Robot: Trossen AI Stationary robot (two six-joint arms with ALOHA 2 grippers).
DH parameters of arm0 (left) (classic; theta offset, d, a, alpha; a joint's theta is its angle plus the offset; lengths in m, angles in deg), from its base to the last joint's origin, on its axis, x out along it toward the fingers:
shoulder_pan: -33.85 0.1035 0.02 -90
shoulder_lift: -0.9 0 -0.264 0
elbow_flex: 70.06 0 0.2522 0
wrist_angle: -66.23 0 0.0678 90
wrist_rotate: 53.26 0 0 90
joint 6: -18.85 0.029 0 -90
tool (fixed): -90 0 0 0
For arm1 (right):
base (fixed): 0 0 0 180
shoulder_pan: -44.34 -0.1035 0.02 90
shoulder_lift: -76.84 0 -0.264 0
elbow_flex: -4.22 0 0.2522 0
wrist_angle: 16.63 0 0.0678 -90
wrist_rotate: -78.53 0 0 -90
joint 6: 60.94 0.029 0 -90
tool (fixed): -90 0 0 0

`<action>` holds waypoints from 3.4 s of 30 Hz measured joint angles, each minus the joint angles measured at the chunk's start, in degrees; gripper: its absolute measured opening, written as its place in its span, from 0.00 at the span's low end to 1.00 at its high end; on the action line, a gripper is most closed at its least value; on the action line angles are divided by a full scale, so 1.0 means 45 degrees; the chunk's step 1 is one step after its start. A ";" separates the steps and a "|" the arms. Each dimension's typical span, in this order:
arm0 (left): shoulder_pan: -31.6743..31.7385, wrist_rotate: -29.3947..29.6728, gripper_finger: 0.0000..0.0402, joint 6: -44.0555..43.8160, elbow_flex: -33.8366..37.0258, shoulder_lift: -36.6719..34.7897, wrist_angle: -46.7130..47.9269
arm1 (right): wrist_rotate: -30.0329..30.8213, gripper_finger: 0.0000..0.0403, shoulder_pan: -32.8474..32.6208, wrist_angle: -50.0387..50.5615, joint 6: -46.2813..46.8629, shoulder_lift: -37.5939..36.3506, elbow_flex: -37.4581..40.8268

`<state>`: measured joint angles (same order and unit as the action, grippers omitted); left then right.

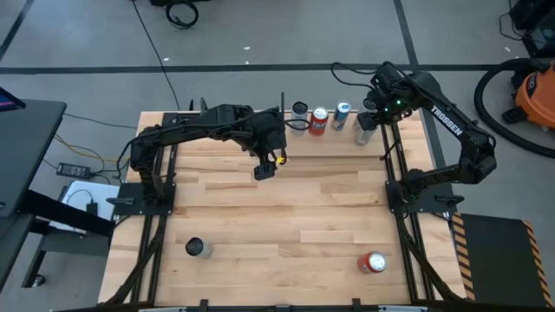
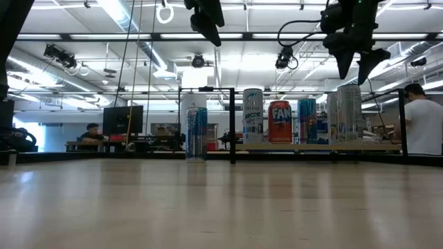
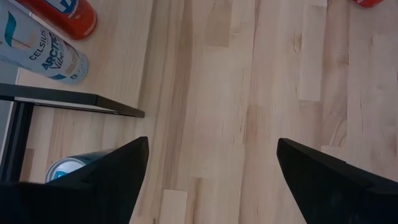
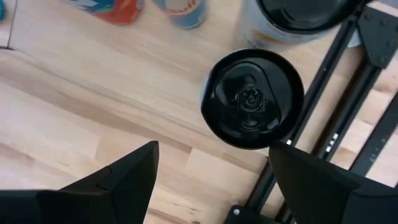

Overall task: Place canned beverage on shelf
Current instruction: Put the white yellow soda can on the shelf aligned with the other white yellow soda can

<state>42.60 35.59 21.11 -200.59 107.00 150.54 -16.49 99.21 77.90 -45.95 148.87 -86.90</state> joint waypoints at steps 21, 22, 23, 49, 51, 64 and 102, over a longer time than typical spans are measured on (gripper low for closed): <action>0.0003 0.0000 0.89 0.0019 0.0000 0.0000 -0.0016 | 0.1292 0.78 0.0015 -0.1146 0.1059 0.0000 0.0000; 0.0002 0.0000 0.89 0.0019 0.0000 0.0000 -0.0016 | 0.1536 0.78 0.0015 -0.1097 0.1062 0.0000 0.0000; 0.0002 0.0000 0.89 0.0021 0.0000 0.0000 -0.0016 | 0.1768 0.78 0.0015 -0.1040 0.1086 0.0000 0.0000; 0.0004 0.0000 0.89 0.0126 0.0000 0.0000 -0.0099 | 0.1797 0.78 0.0015 -0.1762 -0.0059 0.0005 0.0840; 0.0001 0.0000 0.89 0.0126 0.0000 0.0000 -0.0111 | 0.1835 0.76 0.0015 -0.1700 -0.0489 0.0005 0.0840; 0.0000 0.0000 0.89 0.0116 0.0000 0.0000 -0.0108 | 0.1763 0.63 0.0010 -0.1304 -0.3060 -0.0028 0.0803; 0.0004 0.0000 0.89 0.0105 0.0000 0.0000 -0.0108 | 0.1224 0.65 0.0000 0.0669 -0.9281 0.0517 0.0248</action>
<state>42.62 35.59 21.58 -200.59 107.00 150.05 -10.98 99.21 80.91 -87.71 151.19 -85.79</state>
